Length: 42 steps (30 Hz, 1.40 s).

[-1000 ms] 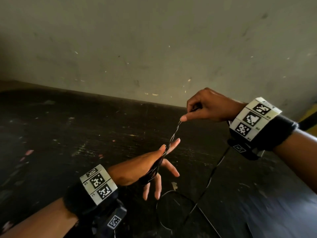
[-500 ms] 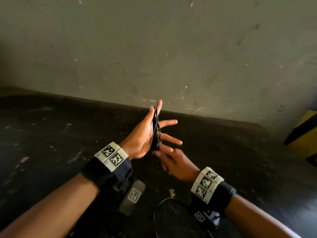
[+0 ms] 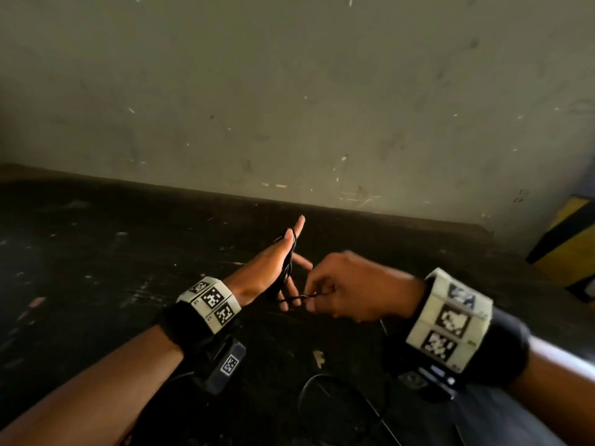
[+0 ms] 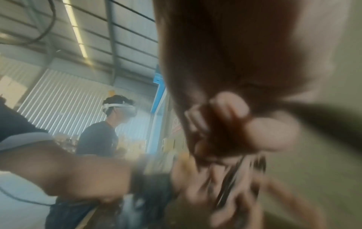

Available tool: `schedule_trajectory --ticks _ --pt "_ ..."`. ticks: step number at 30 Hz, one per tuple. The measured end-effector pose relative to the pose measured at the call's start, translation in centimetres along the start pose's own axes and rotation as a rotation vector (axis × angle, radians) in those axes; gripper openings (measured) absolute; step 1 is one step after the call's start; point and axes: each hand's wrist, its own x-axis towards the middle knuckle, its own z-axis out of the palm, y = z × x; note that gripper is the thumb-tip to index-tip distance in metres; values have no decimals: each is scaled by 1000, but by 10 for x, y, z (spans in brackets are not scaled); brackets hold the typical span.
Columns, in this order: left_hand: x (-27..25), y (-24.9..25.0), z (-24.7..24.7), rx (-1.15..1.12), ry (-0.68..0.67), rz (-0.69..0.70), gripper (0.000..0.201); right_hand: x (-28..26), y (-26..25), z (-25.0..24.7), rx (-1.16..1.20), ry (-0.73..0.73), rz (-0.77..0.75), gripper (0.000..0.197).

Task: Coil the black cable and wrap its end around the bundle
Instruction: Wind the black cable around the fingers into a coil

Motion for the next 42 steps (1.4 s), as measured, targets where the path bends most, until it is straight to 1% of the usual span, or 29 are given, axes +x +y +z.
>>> schedule_trajectory --ticks 3,5,8,9,11,12,15,17,18,20,22,24,26,28,30,32,34,36,39,40,42 --pt "-10 -10 6 29 -72 -55 57 -3 1 -34 -125 14 -7 12" --pt "-14 -13 11 23 -133 -75 63 -3 2 -54 -178 64 -15 10" --pt "-18 -15 14 34 -219 -160 73 2 9 -78 -262 137 -76 12" --pt "-20 -16 15 5 -244 -173 69 5 14 -84 -266 151 -99 14" --pt "-23 -13 17 -87 -292 -141 59 8 25 -93 -241 156 -127 18" --pt "-26 -10 17 -129 -319 -128 56 10 31 -94 -216 159 -141 20" --pt "-32 0 16 -203 -369 -135 70 18 51 -88 -120 230 -201 25" --pt "-35 8 16 -249 -439 -75 57 24 67 -75 -37 287 -214 26" --pt "-37 13 16 -269 -452 -44 51 28 75 -67 21 314 -213 26" --pt "-38 24 14 -338 -457 2 47 35 86 -47 107 373 -196 24" --pt "-33 33 13 -443 -438 29 46 40 87 -21 187 453 -189 27" --pt "-22 41 11 -533 -372 84 46 46 85 7 292 533 -199 32" --pt "-10 48 7 -613 -287 134 48 50 75 33 499 524 -136 30" --pt "1 54 3 -668 -197 175 49 52 61 49 653 446 -53 23" --pt "9 59 -1 -665 -98 214 49 49 46 59 637 341 -26 25" --pt "15 61 -6 -601 1 245 49 44 34 63 595 198 -31 27" --pt "19 60 -10 -529 66 248 48 39 26 62 543 120 -37 29" --pt "20 54 -13 -457 96 224 48 33 18 56 442 123 -59 27" --pt "18 43 -12 -265 114 173 49 24 9 38 285 189 -111 16" --pt "16 39 -11 -196 123 155 49 20 7 29 252 176 -113 13" --pt "11 29 -8 -62 126 126 47 14 4 12 188 99 -95 13"
